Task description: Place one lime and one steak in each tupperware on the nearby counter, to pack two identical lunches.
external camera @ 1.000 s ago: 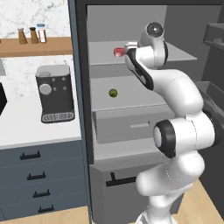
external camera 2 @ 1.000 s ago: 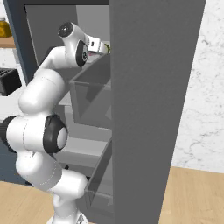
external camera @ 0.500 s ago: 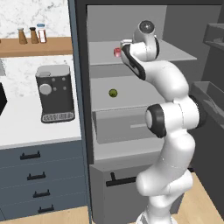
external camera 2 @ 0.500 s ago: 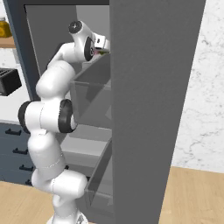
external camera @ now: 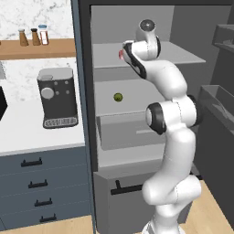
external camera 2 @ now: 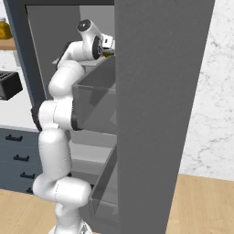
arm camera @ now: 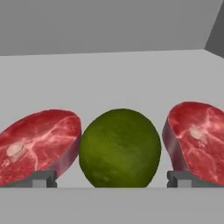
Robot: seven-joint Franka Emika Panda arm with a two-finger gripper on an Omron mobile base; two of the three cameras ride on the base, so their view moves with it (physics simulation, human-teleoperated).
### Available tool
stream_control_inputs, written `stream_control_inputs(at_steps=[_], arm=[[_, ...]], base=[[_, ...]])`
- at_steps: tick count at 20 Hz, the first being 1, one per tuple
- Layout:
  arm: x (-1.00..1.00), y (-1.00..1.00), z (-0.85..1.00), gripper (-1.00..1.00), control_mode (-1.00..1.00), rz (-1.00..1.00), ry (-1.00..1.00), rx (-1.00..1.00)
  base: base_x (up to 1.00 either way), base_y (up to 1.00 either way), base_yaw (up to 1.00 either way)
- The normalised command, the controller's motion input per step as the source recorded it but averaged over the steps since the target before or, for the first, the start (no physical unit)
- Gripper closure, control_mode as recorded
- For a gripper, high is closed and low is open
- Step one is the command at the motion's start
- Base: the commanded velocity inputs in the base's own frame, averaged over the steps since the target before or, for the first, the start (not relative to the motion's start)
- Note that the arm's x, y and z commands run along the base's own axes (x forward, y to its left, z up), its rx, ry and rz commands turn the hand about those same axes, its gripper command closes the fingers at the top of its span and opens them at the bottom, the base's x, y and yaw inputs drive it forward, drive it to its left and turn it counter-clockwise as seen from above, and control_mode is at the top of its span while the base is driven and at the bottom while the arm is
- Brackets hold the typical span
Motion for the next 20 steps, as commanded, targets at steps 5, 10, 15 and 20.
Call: stream_control_inputs(at_steps=[5,10,15,20], arm=[[0.32,-0.01,-0.17,-1.00,-1.00,0.00,0.03,0.00],[0.28,-0.02,-0.25,1.00,-1.00,0.00,0.00,0.00],[0.03,-0.07,-0.16,1.00,-1.00,0.02,-0.08,0.00],[-0.28,-0.01,-0.02,1.00,-1.00,0.02,-0.16,0.00]], base=[[0.00,0.00,0.00],[0.00,0.00,0.00],[0.00,0.00,0.00],[0.00,0.00,0.00]])
